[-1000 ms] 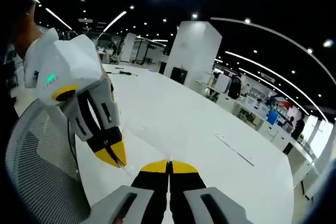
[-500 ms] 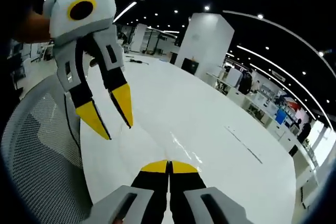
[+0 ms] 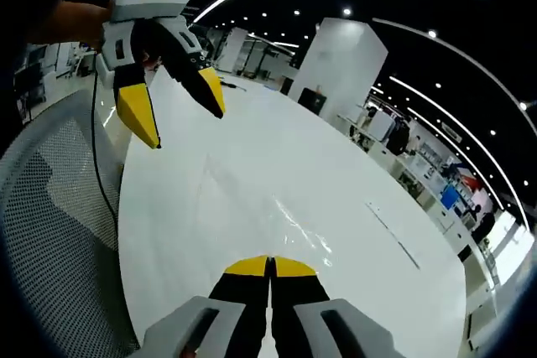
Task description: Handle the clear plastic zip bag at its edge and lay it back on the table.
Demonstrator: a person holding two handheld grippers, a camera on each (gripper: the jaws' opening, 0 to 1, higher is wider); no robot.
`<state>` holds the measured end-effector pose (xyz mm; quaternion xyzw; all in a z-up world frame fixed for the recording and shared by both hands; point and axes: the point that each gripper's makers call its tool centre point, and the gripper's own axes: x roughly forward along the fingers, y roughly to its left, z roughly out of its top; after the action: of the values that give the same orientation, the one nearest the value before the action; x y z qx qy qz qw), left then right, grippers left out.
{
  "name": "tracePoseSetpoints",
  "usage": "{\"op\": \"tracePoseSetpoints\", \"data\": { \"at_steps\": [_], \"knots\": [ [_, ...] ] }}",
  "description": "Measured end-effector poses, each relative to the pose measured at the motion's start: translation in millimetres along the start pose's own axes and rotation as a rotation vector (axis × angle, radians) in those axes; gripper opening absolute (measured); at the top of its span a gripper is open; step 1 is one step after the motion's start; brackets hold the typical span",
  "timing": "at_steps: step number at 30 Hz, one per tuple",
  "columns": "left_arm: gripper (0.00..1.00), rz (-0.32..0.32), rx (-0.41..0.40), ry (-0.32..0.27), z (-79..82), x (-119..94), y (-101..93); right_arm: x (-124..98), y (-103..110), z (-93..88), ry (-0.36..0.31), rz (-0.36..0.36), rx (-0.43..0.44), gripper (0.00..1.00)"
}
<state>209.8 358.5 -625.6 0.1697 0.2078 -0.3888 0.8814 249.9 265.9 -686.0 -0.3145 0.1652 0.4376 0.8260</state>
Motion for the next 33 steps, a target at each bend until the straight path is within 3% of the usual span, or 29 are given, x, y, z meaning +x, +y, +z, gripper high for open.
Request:
{"op": "tracePoseSetpoints", "data": {
  "at_steps": [9, 11, 17, 28, 33],
  "knots": [
    [0.45, 0.091, -0.094, 0.005, -39.5, -15.9, 14.5, 15.0, -1.9, -9.6, 0.009, -0.005, -0.047, 0.0],
    [0.45, 0.105, -0.099, 0.007, -36.0, -18.6, 13.8, 16.9, -3.3, -11.0, 0.011, -0.009, -0.048, 0.0],
    [0.46, 0.133, -0.13, 0.013, -52.4, -24.0, 10.5, 25.8, -2.5, -21.5, 0.04, -0.007, -0.054, 0.0],
    [0.49, 0.189, -0.119, 0.018, -67.5, -31.0, 14.5, 45.6, -12.2, -38.3, 0.123, -0.094, -0.074, 0.0],
    [0.51, 0.197, -0.152, 0.031, -81.9, -28.5, 17.4, 56.8, -14.8, -44.5, 0.142, -0.086, -0.104, 0.0]
  ]
}}
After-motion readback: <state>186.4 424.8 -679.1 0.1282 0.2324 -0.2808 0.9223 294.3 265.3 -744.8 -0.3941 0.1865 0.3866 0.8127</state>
